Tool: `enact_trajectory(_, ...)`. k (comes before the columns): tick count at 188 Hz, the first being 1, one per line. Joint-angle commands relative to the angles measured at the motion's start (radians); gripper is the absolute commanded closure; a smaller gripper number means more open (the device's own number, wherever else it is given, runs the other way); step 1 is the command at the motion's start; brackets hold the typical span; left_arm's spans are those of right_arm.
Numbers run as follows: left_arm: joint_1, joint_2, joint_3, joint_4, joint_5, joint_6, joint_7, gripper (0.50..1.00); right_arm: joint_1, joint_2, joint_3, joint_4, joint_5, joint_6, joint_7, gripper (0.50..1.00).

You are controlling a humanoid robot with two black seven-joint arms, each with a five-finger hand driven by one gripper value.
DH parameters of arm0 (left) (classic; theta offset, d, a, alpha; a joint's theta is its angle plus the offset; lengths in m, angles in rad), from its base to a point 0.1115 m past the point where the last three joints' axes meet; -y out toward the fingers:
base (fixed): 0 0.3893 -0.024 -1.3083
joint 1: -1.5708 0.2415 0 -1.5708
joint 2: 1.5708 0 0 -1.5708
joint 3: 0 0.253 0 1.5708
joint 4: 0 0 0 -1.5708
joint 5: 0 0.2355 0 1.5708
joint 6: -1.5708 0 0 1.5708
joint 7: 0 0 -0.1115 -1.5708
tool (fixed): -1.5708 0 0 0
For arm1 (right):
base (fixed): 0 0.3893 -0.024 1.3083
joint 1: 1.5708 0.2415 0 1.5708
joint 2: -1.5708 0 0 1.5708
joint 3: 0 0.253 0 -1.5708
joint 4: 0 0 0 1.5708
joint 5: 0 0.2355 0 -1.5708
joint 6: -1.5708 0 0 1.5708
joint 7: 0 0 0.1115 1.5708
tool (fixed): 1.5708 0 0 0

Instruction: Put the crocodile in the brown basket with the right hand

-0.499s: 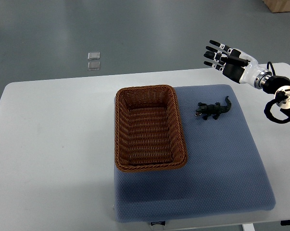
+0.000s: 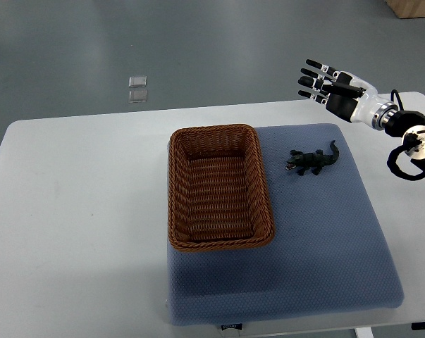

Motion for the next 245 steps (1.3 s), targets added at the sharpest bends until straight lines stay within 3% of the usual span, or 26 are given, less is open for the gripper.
enact_trajectory(1, -0.013, 0.000, -0.002, -0.001, 0.000, 0.000, -0.001, 0.500, 0.001, -0.001, 0.000, 0.000, -0.031, -0.006, 0.004, 0.568)
enact_trajectory(143, -0.013, 0.000, 0.002, 0.000, 0.000, 0.000, -0.001, 0.500, 0.040, -0.004, 0.000, 0.002, -0.507, -0.005, 0.162, 0.570)
enact_trajectory(181, -0.013, 0.000, 0.002, 0.000, 0.000, 0.000, -0.001, 0.500, 0.043, -0.007, -0.005, 0.005, -0.548, -0.006, 0.162, 0.570)
enact_trajectory(245, -0.013, 0.000, 0.002, -0.001, 0.000, 0.000, -0.001, 0.500, 0.047, -0.019, -0.001, 0.008, -1.042, -0.065, 0.181, 0.568)
